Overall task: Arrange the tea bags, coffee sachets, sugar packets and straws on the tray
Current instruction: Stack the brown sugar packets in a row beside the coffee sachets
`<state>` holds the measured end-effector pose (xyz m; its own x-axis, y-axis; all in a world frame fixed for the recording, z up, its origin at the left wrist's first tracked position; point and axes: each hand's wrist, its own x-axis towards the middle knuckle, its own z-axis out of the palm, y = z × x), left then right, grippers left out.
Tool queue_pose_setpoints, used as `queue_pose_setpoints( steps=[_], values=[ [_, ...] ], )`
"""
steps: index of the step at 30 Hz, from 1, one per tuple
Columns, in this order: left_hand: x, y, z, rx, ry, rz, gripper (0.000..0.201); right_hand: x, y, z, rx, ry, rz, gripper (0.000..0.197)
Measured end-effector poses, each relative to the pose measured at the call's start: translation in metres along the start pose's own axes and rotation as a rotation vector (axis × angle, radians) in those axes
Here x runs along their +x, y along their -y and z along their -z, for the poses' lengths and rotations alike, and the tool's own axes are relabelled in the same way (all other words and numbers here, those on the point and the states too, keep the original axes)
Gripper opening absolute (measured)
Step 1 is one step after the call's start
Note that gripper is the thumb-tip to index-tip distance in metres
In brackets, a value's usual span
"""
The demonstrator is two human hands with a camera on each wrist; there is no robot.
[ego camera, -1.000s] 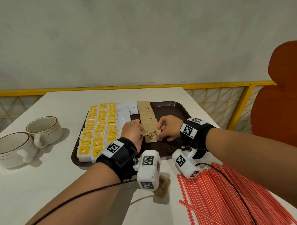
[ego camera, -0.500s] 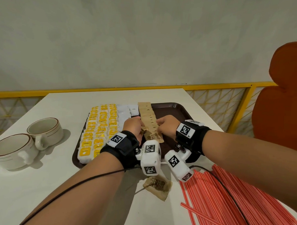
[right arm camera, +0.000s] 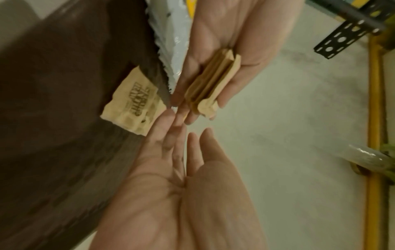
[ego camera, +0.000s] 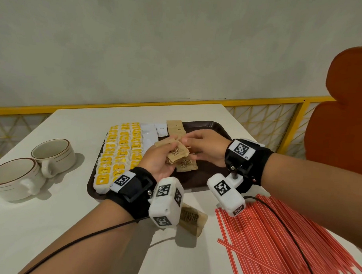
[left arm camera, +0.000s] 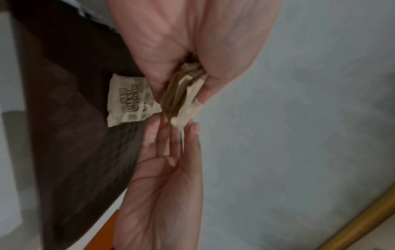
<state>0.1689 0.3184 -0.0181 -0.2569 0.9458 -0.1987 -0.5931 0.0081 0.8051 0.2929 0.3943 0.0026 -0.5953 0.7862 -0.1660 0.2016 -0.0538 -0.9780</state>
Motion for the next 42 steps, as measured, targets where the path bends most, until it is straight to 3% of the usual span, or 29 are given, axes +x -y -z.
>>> queue_pose_setpoints(
  steps=[4,10,14,20,24,28,30,38,42],
  values=[
    [-0.007,0.003,0.0,0.03,0.006,-0.005,0.029,-0.008,0.001,-0.012,-0.039,-0.012,0.055,0.003],
    [-0.008,0.002,0.005,0.044,-0.083,-0.056,0.029,-0.01,0.003,-0.02,0.016,0.035,-0.049,0.017],
    [-0.008,0.001,0.005,0.076,-0.089,-0.105,0.03,-0.015,0.007,-0.018,-0.032,0.118,-0.15,0.01],
    [-0.008,-0.005,-0.002,0.061,-0.08,-0.155,0.024,-0.023,0.008,-0.017,0.176,0.225,-0.117,0.015],
    [-0.004,-0.013,0.003,0.136,-0.158,-0.211,0.022,-0.022,0.005,-0.009,0.107,0.12,-0.048,0.02],
    [-0.005,-0.018,0.014,0.555,-0.02,-0.169,0.007,-0.02,-0.003,0.007,0.058,-0.01,-0.052,0.015],
    [-0.005,-0.017,0.017,0.685,0.02,-0.165,0.008,-0.019,-0.01,0.011,0.053,-0.025,-0.054,0.014],
    [0.012,-0.014,0.003,0.889,-0.095,-0.083,0.013,-0.014,-0.027,0.012,0.044,-0.027,-0.07,0.013],
    [0.018,-0.01,-0.001,0.91,-0.129,-0.015,0.017,-0.004,-0.037,0.017,-0.187,-0.099,-0.069,0.009]
  ],
)
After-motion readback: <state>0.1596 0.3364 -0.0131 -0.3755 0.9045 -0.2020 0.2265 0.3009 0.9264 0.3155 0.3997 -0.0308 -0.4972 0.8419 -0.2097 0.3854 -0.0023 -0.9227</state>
